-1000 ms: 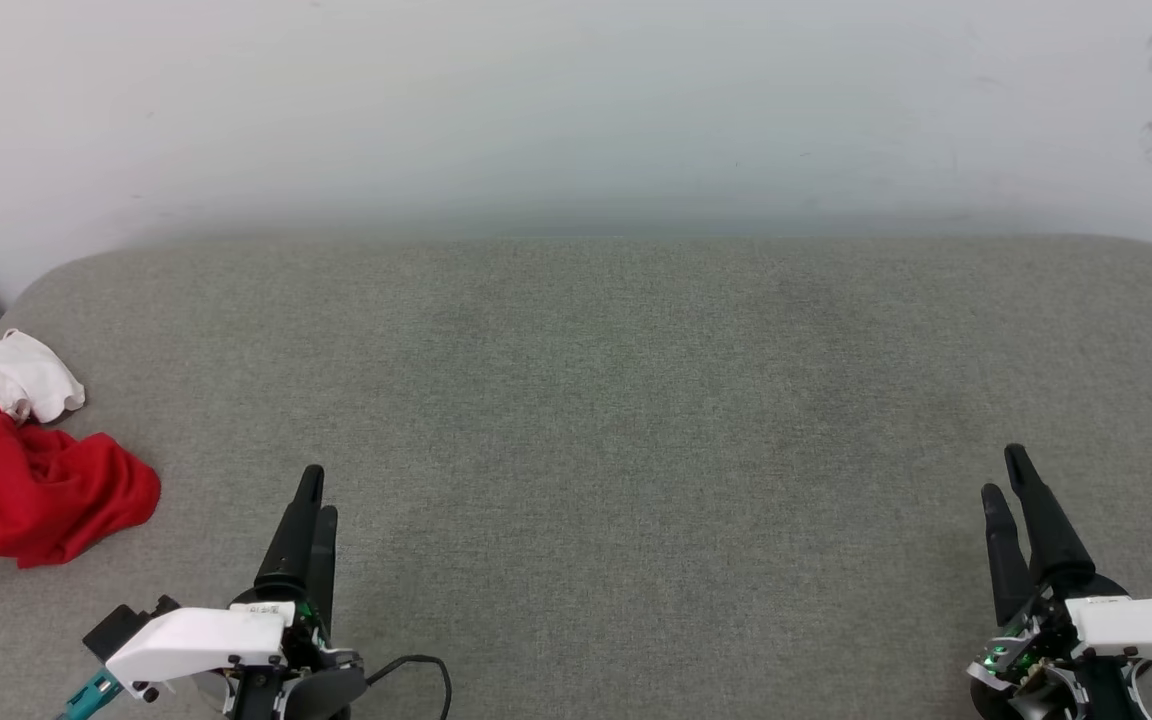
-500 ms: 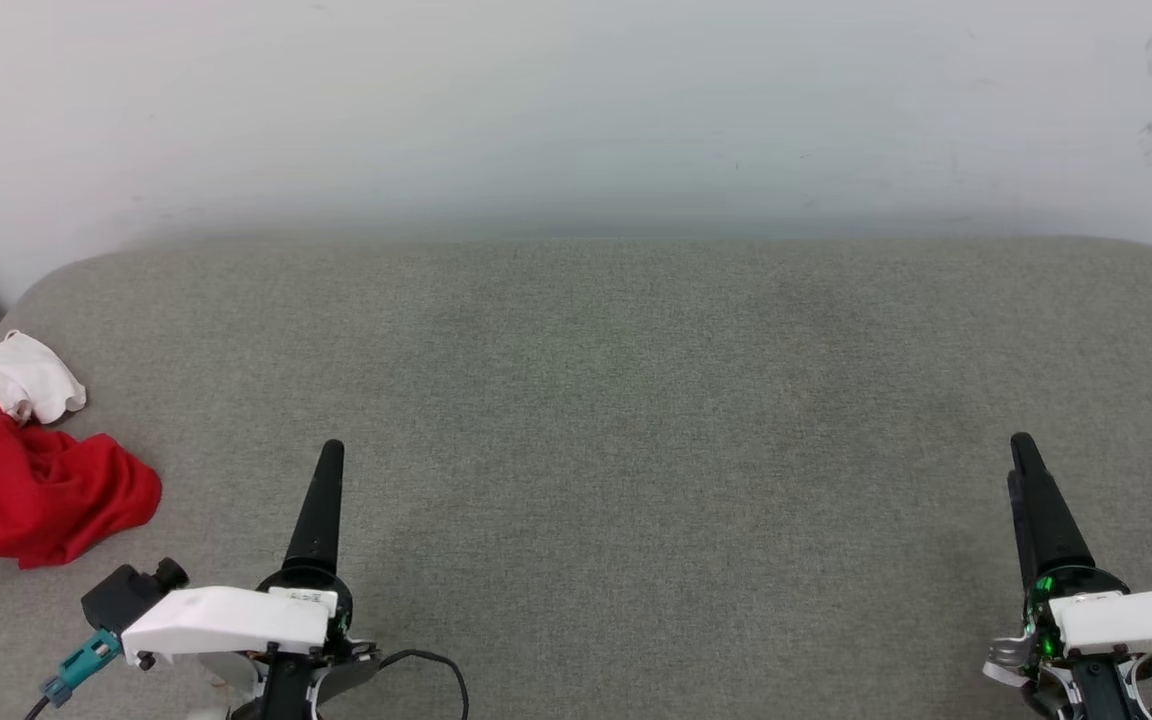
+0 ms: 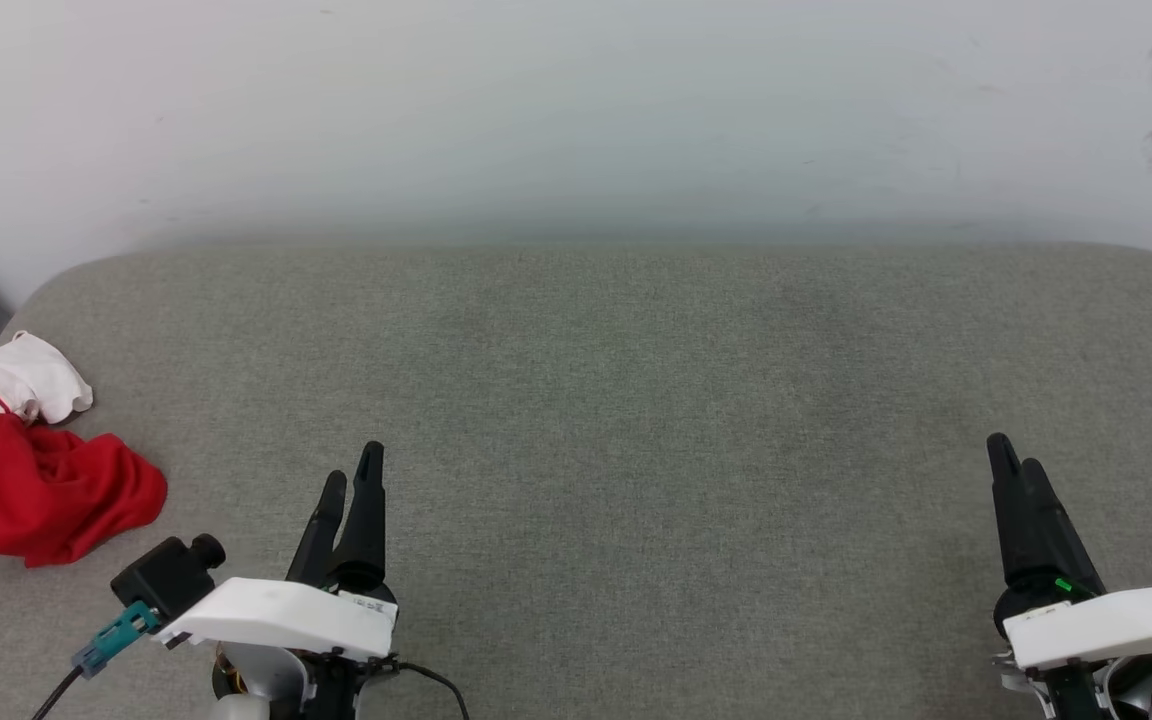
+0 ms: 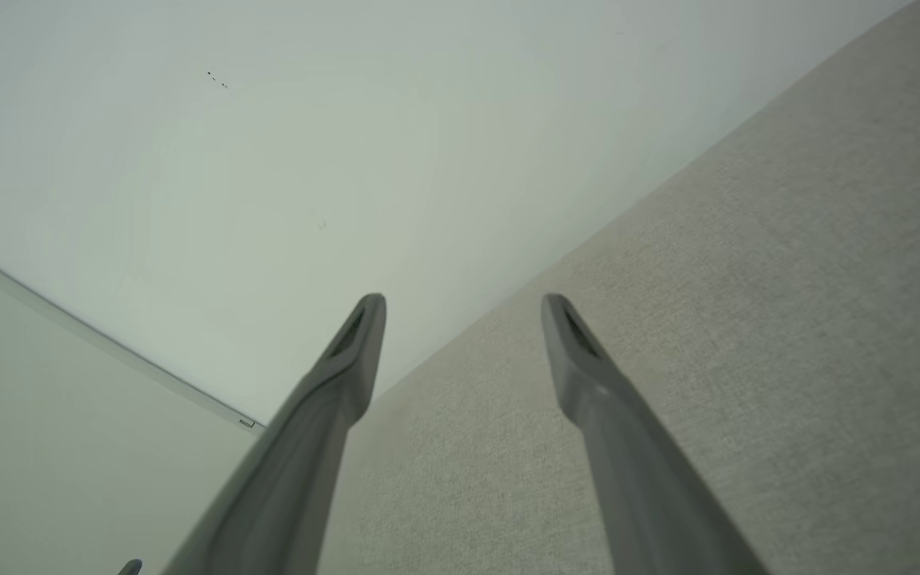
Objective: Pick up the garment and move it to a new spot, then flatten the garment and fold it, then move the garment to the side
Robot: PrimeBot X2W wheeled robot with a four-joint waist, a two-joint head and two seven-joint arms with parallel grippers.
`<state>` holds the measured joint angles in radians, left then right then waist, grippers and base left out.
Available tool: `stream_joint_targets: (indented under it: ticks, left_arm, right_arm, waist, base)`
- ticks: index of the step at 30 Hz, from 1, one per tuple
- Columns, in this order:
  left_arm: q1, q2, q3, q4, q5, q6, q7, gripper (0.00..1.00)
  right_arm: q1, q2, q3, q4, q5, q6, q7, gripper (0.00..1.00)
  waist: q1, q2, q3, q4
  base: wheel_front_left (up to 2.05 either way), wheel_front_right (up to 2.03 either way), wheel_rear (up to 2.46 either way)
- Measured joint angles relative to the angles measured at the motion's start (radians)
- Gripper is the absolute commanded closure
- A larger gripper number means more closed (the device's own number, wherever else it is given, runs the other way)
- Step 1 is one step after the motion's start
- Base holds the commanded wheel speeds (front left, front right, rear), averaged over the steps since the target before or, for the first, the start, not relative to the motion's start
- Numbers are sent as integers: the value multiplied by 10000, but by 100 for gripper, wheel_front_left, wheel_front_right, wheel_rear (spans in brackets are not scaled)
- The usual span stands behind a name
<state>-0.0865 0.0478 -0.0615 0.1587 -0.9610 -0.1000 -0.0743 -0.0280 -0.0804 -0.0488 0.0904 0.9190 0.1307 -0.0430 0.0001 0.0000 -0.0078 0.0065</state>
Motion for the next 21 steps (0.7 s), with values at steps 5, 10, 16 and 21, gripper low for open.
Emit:
stream_joint_targets:
  ticks: [5,10,16,21]
  left_arm:
    - [0,2,-171,105,1197,138,-174,0]
    - [0,19,-268,150,2259,251,-309,0]
    - [1,98,-330,144,3315,435,-487,0]
    - [10,176,-407,117,4031,548,-621,0]
  right_arm:
    - [138,19,4,-238,-1114,2,119,0]
    - [179,19,8,-449,-2092,2,234,0]
    - [307,38,4,-648,-3030,2,366,0]
    - [345,100,-73,-823,-3754,2,477,0]
  waist:
    - [0,0,-20,20]
    - [0,0,-31,27]
    - [0,0,-54,35]
    - [-1,0,-73,46]
  base:
    - [0,0,0]
    - [0,0,0]
    - [0,0,0]
    - [0,0,0]
